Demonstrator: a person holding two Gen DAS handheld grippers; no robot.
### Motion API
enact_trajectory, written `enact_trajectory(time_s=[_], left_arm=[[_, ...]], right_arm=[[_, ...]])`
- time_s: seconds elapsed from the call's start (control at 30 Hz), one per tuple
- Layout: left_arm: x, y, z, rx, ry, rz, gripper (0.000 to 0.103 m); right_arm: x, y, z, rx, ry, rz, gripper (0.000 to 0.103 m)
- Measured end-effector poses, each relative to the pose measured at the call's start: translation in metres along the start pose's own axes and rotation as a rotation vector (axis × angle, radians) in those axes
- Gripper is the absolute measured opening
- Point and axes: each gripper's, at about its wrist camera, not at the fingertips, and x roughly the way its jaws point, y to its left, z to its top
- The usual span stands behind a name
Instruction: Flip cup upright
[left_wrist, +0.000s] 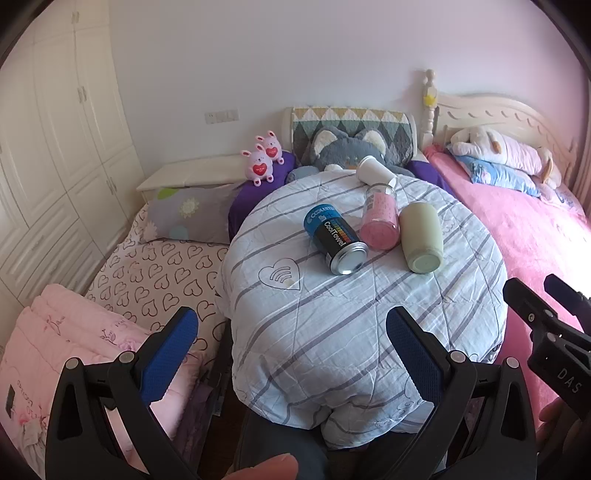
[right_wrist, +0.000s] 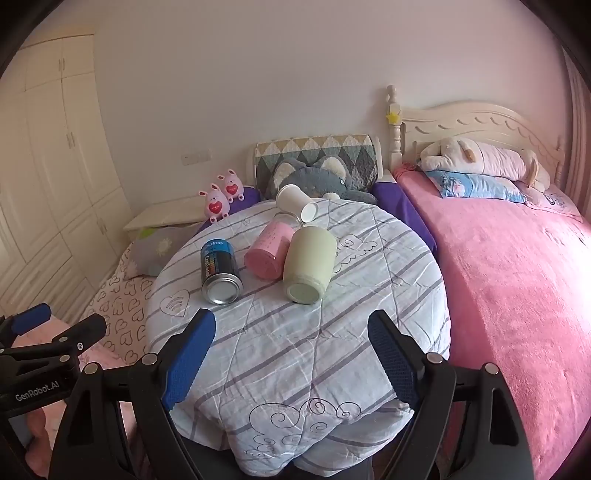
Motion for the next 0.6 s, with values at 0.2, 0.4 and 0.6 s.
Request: enact_trajectory(time_s=[0.2, 0.4, 0.6], left_arm=[[-0.0057, 0.0028, -0.0002, -0.007, -0.008, 0.002, 0.103], [-0.0062, 0.0025, -0.0011, -0.005, -0.009, 0.003, 0.103], [-0.0063, 0.0023, -0.0021, -0.006, -0.009, 0.003, 0.103]], right_arm=[[0.0003, 0.0029, -0.001, -0.006, 0.004, 0.002, 0.085], [0.0006, 0.0035, -0.0015, -0.005, 0.003, 0.001, 0.085], [0.0008, 0.0034, -0.0015, -0.006, 0.004, 0.0, 0.085]])
